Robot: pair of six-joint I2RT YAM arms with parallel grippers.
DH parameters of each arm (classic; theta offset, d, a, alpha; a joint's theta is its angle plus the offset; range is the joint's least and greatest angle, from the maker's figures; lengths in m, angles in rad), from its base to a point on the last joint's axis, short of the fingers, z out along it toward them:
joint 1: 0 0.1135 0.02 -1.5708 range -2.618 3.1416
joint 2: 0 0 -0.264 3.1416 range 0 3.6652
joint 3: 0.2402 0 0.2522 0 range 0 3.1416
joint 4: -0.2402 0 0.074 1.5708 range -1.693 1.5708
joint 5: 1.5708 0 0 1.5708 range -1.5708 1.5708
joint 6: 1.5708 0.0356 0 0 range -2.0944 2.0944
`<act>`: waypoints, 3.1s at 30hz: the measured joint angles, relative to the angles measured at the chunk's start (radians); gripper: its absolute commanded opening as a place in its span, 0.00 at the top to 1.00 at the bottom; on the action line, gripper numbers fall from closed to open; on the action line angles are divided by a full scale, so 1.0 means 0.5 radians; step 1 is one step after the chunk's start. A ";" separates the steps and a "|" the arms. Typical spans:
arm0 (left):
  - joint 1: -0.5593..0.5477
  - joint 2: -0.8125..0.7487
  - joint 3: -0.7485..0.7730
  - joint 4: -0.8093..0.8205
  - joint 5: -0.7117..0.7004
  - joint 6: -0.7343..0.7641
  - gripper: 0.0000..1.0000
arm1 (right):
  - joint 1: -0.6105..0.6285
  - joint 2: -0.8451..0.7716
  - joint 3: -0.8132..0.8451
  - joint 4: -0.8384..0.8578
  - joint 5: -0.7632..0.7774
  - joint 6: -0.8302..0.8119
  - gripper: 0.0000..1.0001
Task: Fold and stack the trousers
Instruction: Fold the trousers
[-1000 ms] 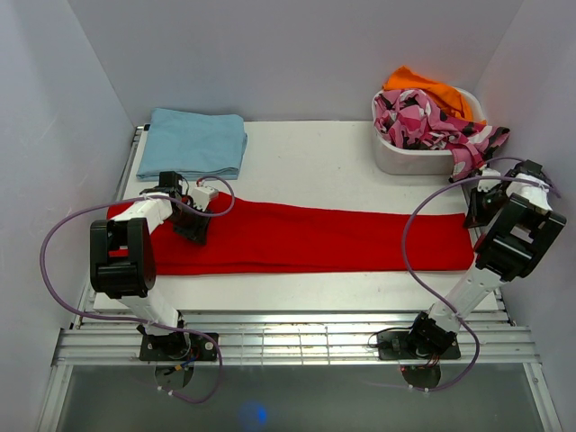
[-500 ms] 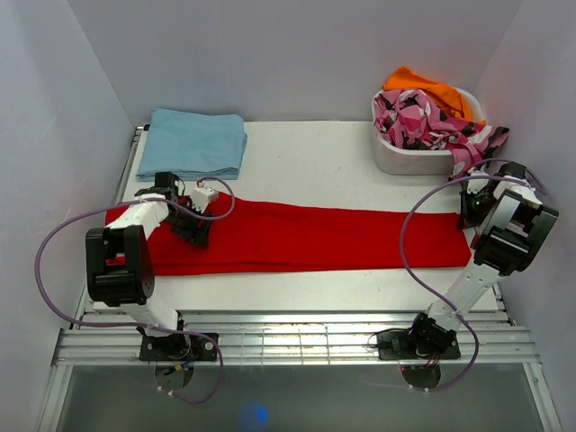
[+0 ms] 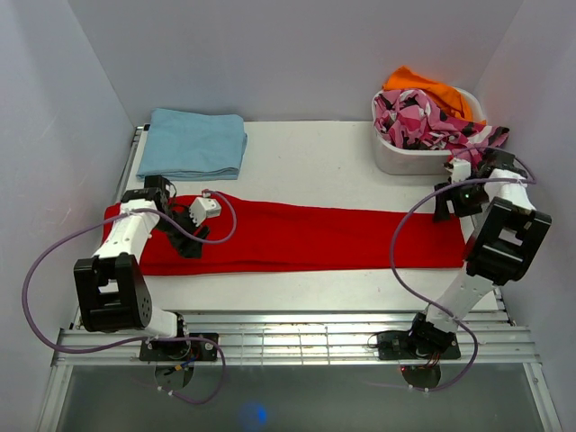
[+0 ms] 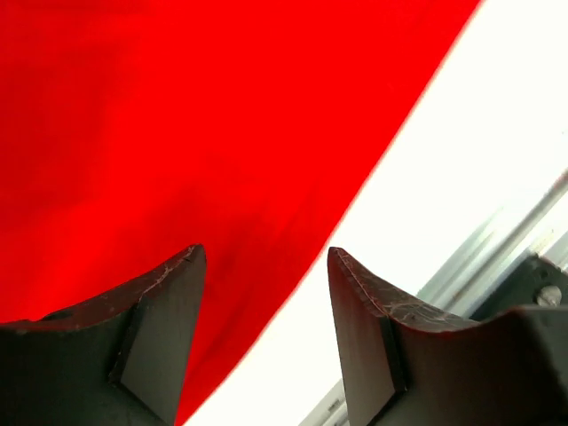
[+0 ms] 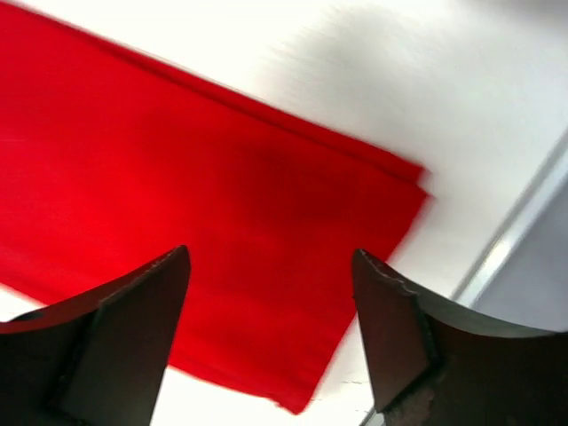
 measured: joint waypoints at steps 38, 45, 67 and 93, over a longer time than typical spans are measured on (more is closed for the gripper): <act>0.146 0.451 0.009 0.096 0.195 0.426 0.37 | 1.425 -0.439 -0.915 0.913 0.034 0.004 0.66; 0.137 0.231 0.101 0.011 0.240 0.429 0.38 | 1.431 -0.502 -0.816 0.553 0.069 -0.088 0.64; 0.315 0.187 0.047 -0.066 -0.058 0.786 0.34 | 2.699 -0.147 -0.435 0.833 0.391 0.105 0.65; 0.414 0.198 -0.166 0.134 -0.162 0.986 0.57 | 2.806 -0.120 -0.502 0.990 0.627 0.060 0.92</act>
